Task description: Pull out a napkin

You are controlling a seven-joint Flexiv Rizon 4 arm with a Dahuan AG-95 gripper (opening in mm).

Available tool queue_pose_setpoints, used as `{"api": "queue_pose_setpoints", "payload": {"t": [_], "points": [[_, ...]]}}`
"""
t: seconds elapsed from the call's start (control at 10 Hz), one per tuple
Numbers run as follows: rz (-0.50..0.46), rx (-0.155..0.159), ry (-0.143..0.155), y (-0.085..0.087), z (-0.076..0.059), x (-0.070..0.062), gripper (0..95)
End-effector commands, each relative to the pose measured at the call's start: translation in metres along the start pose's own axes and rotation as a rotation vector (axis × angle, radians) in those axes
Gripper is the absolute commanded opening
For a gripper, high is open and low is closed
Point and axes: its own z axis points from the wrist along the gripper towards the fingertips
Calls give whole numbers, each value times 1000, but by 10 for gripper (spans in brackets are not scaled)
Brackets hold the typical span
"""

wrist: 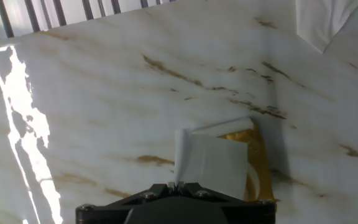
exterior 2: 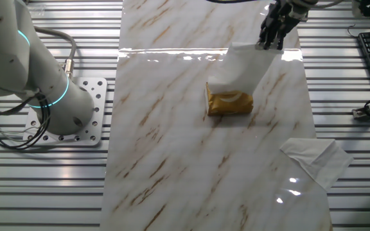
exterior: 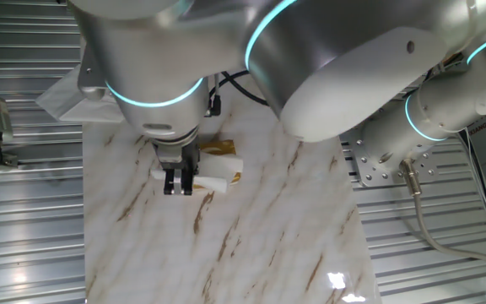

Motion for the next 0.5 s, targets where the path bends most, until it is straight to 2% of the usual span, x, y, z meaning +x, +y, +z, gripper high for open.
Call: {"api": "queue_pose_setpoints", "payload": {"t": [0.1, 0.5], "points": [[8, 13, -2, 5, 2, -5, 0], [37, 32, -31, 17, 14, -16, 0]]}}
